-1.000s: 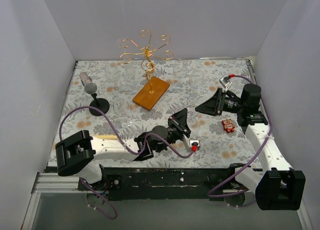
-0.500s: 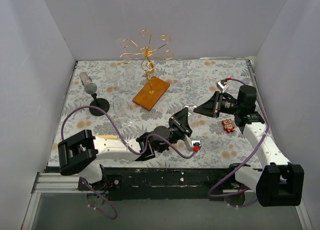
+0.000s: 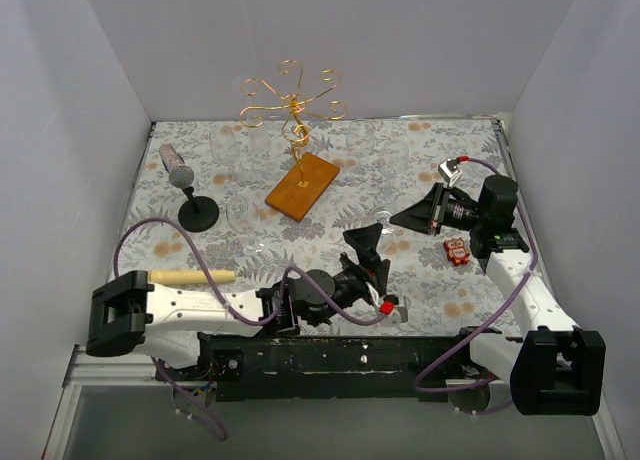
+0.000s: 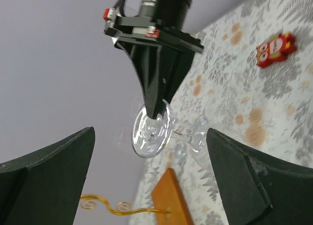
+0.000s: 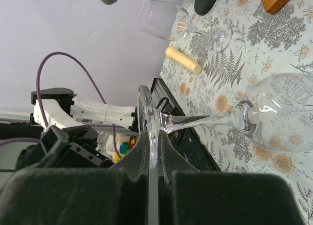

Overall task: Place the wine glass upside down on the wine glass rack
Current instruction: Turn the wine glass upside down at the wine rack.

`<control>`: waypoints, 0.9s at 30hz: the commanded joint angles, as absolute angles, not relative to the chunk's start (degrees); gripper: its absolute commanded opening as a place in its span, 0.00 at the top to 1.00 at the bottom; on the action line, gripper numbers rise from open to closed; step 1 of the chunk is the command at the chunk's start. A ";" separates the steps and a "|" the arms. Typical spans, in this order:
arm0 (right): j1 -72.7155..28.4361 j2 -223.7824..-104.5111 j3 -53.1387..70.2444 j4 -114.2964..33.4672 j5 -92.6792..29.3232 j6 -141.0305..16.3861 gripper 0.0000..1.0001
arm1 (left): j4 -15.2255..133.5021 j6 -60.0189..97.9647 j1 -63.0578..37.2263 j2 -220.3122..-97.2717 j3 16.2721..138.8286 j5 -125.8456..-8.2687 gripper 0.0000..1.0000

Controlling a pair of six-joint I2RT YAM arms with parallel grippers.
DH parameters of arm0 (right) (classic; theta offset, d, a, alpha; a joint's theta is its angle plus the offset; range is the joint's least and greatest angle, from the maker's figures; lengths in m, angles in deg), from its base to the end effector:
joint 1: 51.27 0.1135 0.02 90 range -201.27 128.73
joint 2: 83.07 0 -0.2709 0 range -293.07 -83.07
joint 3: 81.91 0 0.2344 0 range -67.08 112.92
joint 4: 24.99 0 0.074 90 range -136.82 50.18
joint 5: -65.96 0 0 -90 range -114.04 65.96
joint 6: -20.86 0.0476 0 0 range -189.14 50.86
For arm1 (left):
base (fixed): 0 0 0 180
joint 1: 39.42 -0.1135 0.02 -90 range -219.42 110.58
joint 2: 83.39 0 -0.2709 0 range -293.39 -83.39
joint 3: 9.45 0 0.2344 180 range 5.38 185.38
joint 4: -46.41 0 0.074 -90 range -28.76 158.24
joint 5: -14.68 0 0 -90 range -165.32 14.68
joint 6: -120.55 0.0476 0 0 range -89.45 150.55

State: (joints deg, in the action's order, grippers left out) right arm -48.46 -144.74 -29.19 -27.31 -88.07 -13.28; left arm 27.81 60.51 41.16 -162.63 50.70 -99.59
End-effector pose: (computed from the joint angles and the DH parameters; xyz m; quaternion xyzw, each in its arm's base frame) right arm 0.2136 0.0533 0.2970 -0.0081 0.7367 0.6208 0.2680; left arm 0.0698 -0.3010 0.3020 0.4862 0.5172 -0.1593 0.6861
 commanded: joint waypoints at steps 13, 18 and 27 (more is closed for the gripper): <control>-49.60 -141.78 -29.82 -23.29 -89.78 -17.11 0.99 | 69.07 -32.69 21.61 -147.81 72.53 -75.98 0.02; -49.51 -142.22 -29.82 -23.47 -89.78 -17.54 0.99 | 69.50 -49.66 7.27 -150.96 73.41 -54.52 0.02; -49.51 -142.66 -29.64 -23.38 -90.48 -17.55 0.99 | 64.23 -56.54 4.44 -156.59 69.98 -46.14 0.07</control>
